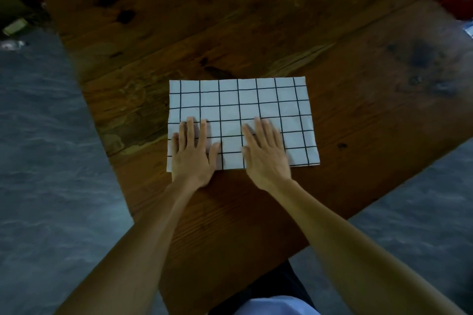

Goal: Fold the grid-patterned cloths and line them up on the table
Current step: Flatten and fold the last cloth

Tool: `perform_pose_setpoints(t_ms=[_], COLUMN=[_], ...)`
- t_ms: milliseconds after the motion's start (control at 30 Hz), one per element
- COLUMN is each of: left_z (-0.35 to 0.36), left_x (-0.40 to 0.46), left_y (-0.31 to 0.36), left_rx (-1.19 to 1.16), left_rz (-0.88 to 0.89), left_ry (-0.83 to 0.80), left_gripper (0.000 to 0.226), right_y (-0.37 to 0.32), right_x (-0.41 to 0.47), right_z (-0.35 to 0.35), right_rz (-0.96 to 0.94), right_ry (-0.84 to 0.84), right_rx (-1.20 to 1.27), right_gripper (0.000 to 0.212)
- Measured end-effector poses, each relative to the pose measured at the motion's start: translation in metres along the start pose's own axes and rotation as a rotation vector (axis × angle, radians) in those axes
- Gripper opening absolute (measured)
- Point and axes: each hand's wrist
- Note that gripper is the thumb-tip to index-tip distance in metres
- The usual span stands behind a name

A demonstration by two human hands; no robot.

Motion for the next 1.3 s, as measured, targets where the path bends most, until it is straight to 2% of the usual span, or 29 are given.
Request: perform_pose_setpoints(t_ms=[133,300,433,533,667,1067,1300], left_z=[-0.009,-0.020,-0.017,-0.010,-0.008,-0.018,-0.019], left_x=[-0.004,-0.012,-0.020,-0.027,-0.030,-0.046,-0.053], left_y=[-0.009,-0.010,0.002,0.005,-0.002,-0.042,-0.052], left_rx=[0.000,0.053,-0.008,0.005,0.020,-0.043,-0.043], left_rz=[0.076,0.120,0.160,0.154,0.086,-0.142,-0.275], left_ry=[-0.096,-0.170,-0.157,-0.135,-0.123,-0.067,-0.015], left_gripper=[0.071,0.080,0.085,0.084,0.086,0.076,0.071], right_y=[0.035,0.032,0.015,-0.005,0.003,0.077,0.070], right_x=[-0.016,-0.017,-0.019,-0.020,-0.027,-0.072,-0.072], right_z=[-0.016,-0.016,-0.021,-0.010,0.004,-0.023,-0.033], right_rz=[0.058,0.079,0.038,-0.027,0.033,0.274,0.346], right_ry=[-0.056,-0.045,0.043,0.006,0.003,0.026,0.082], right_rx=[-0.028,-0.005,0.071,0.095,0.072,0.127,0.184], right_gripper=[0.057,0.058,0.063,0.068,0.070,0.059,0.069])
Point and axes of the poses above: each hand's wrist, its own x-axis towards the middle knuckle, its own z-axis out of the palm, y = z × x, and after that the axes turned 10 degrees about x, right-handed
